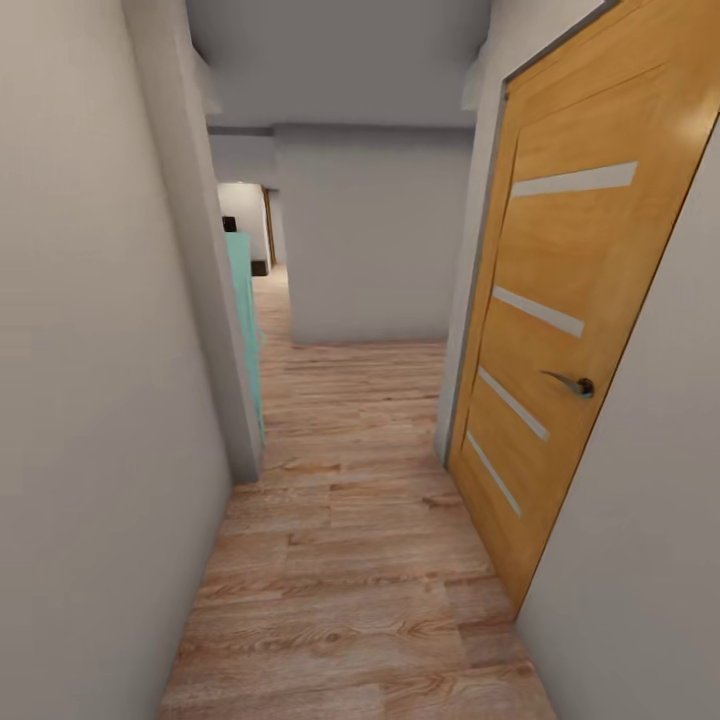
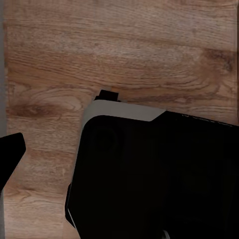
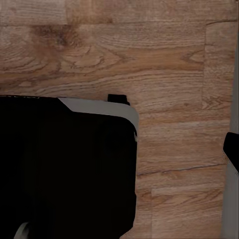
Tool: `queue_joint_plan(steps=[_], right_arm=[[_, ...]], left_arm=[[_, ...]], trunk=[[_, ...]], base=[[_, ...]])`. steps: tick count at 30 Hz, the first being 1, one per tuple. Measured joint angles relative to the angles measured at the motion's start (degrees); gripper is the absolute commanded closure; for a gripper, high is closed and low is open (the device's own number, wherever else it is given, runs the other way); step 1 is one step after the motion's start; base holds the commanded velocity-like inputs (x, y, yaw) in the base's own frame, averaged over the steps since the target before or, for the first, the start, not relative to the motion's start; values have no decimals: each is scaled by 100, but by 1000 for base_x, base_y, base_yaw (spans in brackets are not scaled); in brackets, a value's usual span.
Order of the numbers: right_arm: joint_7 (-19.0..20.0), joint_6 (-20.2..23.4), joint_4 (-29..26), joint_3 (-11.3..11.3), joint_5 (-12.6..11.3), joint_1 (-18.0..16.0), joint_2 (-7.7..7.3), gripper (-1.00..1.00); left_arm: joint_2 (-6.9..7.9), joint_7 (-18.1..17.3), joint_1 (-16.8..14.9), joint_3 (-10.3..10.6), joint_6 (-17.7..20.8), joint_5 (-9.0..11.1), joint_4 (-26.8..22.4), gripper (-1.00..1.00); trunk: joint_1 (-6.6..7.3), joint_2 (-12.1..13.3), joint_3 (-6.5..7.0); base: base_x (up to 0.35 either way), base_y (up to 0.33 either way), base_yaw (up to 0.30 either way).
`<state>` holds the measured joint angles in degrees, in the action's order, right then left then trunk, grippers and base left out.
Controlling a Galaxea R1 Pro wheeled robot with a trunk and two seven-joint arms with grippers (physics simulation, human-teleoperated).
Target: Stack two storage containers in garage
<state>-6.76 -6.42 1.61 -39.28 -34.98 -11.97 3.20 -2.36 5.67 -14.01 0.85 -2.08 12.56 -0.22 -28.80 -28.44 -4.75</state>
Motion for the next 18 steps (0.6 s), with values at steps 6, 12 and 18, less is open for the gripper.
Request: queue_joint_plan(steps=[6,12,18], right_arm=[[-2,-13,3,0,0,0,-3,-100],[0,-9,2,0,0,0,-1,-100],[-1,-7,4,0,0,0,6,-100]], left_arm=[[0,0,0,0,0,-9,0,-100],[0,0,0,0,0,-11,0,-100],[0,0,0,1,-6,-4,0,-100]], trunk=[[0,0,0],[0,0,0],[0,0,0]], base=[[323,0,0],[323,0,0],[323,0,0]])
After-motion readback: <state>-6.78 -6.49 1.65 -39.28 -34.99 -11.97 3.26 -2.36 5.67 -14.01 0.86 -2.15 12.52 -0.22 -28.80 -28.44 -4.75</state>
